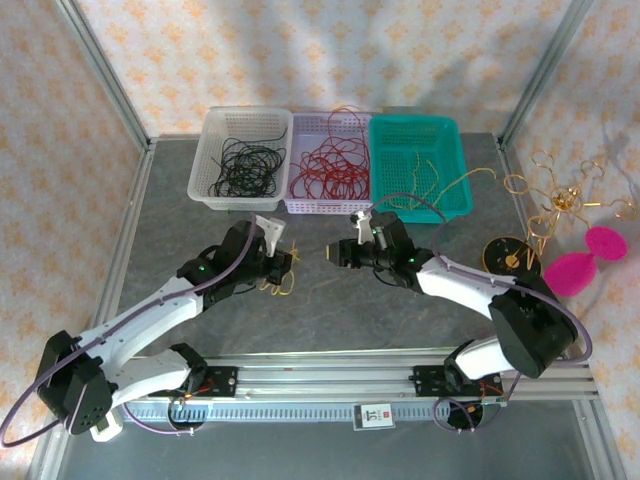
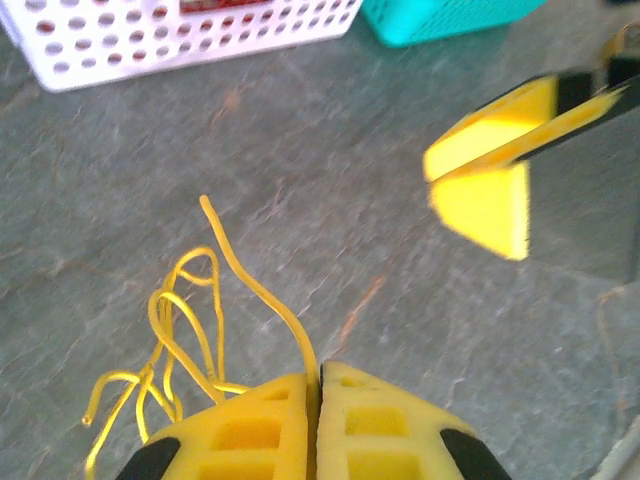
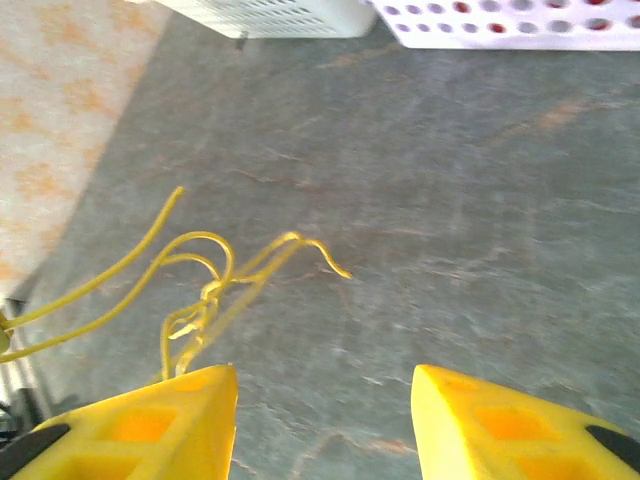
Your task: Untangle the cables
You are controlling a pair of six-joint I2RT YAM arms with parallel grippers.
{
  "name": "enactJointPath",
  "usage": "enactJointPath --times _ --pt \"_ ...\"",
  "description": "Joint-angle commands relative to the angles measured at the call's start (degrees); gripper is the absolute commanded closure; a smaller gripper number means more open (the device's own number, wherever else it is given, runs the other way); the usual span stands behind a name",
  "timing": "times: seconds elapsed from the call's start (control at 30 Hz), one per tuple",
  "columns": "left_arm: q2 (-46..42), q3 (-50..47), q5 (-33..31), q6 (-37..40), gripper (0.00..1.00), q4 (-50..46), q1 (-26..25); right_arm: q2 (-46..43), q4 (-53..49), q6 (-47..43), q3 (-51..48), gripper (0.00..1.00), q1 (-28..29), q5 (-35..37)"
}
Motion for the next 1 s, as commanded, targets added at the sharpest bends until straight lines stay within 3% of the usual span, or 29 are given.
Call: enactJointPath --times 0.0,0.37,0.63,0.97 --pt "-2.62 1.15 2.97 -2.08 0.99 4.21 -0.67 -0.64 7.99 3.36 -2.04 0.52 -0.14 -4.36" --pt "-6.12 5.06 7.68 -5.13 1.00 8.83 -0.74 -2.90 19.13 4.76 -4.24 0.50 2.05 -7.77" --pt "-7.82 4.57 3.59 -5.90 1.00 11.20 -0.74 -5.64 25.58 6.17 -6.56 0.52 3.98 -16.61" --pt "-8.70 3.25 1.22 -7.95 1.00 14.96 -0.74 -1.33 29.23 12.39 -6.63 0.55 5.47 -17.13"
